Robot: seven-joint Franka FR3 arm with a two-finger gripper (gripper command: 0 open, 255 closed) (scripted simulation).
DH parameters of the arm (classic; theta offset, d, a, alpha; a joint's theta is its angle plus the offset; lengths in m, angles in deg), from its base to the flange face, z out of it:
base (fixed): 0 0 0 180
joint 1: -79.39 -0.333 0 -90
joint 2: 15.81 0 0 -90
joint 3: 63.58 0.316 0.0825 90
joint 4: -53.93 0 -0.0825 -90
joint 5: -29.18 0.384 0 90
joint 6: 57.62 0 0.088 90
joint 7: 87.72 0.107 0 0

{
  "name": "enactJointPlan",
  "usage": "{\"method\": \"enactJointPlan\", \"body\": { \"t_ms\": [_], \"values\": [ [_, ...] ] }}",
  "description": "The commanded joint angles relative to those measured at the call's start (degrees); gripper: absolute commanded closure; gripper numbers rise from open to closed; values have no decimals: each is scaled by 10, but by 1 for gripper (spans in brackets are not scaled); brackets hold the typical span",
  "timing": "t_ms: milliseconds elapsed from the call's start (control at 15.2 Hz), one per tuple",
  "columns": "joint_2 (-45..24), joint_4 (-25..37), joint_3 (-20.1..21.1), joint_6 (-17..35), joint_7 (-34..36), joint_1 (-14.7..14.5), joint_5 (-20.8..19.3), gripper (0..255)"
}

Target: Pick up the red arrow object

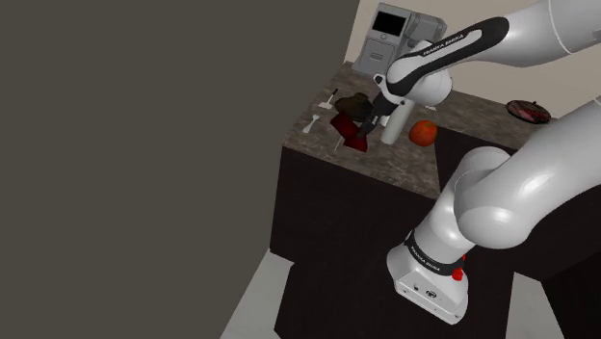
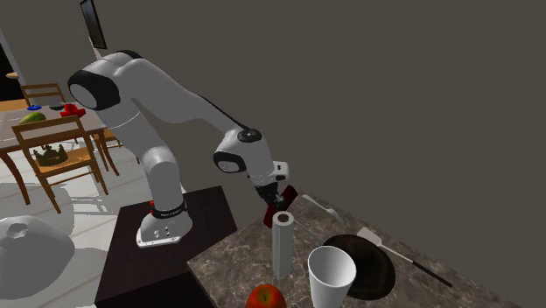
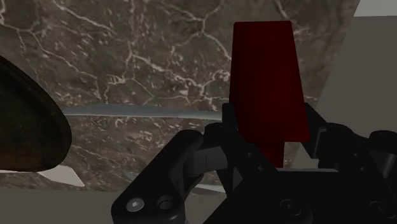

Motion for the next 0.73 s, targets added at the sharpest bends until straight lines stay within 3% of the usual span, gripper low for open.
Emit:
{"method": "enactJointPlan", "body": {
  "t_ms": [0,660],
  "values": [
    [16,7,17,-22,15,16,-14,255],
    [66,34,66,-98,53,54,-45,255]
  ]
}}
